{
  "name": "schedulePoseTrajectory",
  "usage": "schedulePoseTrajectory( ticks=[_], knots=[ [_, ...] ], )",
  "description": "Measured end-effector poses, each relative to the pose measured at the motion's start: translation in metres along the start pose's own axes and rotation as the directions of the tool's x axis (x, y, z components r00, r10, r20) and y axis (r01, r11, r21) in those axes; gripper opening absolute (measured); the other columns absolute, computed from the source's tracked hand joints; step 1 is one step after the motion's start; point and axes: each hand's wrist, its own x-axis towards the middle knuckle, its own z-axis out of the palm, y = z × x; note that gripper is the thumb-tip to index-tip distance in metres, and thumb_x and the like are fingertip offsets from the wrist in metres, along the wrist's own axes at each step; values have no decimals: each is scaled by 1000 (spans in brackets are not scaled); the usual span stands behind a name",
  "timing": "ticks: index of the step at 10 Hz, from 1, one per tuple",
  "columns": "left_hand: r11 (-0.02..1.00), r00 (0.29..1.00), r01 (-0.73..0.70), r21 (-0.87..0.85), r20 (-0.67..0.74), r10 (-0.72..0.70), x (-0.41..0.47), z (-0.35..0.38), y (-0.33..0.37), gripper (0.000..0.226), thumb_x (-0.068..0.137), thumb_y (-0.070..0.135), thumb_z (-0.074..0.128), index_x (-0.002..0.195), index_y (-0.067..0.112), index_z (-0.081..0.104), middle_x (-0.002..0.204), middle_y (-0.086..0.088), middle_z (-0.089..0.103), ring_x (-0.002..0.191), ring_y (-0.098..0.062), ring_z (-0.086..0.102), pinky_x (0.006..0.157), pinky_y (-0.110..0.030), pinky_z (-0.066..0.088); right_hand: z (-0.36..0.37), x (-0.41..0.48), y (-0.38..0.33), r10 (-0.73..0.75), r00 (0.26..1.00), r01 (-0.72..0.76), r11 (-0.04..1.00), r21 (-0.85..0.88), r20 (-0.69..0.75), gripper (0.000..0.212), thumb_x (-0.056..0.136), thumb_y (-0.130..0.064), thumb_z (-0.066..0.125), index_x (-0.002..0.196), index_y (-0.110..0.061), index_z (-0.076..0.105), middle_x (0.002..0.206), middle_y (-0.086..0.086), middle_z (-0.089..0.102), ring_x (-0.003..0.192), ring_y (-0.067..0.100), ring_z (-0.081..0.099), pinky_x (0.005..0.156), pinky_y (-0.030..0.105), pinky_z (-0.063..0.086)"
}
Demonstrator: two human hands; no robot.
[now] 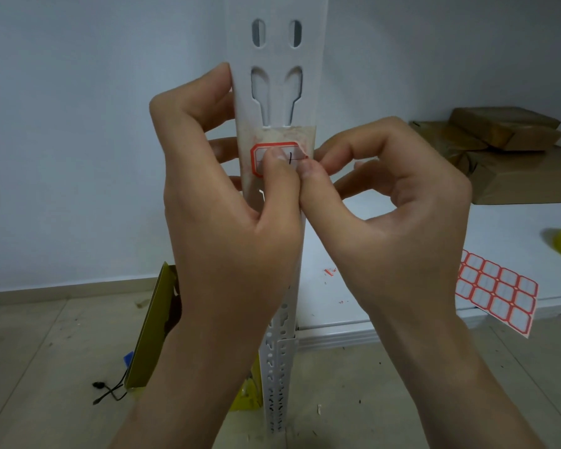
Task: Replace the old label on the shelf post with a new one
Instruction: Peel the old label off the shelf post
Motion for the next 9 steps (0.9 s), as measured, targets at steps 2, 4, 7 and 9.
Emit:
schedulePoseTrajectory(
  ticks=[2, 4, 7, 9],
  knots=[
    [998, 999, 41, 38, 11, -41, -2, -1, -4, 45, 90, 13, 66, 118, -20, 51, 115, -42, 62, 101, -61, 64, 78, -75, 52, 1, -1, 1, -18, 1000, 18, 1000, 1, 8, 9, 92, -10, 75, 101, -10, 73, 92, -6, 69, 89, 6, 70, 66, 14, 57],
    [991, 998, 52, -122, 44, -47, 3, -9, 9, 49, 93, 8, 63, 137, 6, 42, 129, 3, 57, 109, -15, 69, 76, -25, 60, 0, -1, 3, -57, 998, 57, 998, 2, 24, 12, 87, -1, 64, 86, -7, 75, 86, 5, 68, 80, 10, 65, 67, 15, 53],
    [990, 999, 44, -135, 31, -40, 2, -9, 9, 47, 93, 13, 63, 135, 10, 42, 126, 10, 56, 110, -14, 68, 78, -24, 60, 2, -2, 2, -33, 999, 30, 997, -65, -43, 9, 91, -14, 76, 97, -10, 72, 93, -6, 67, 81, 7, 69, 65, 13, 55],
    [988, 998, 59, -146, 27, -56, 1, -8, 9, 43, 94, 13, 64, 132, 13, 43, 126, 8, 57, 109, -16, 69, 78, -27, 62, 2, 0, 3, -35, 997, 27, 991, -131, -64, 9, 92, -19, 79, 95, -11, 76, 92, -7, 67, 79, 3, 66, 64, 11, 54]
  ],
)
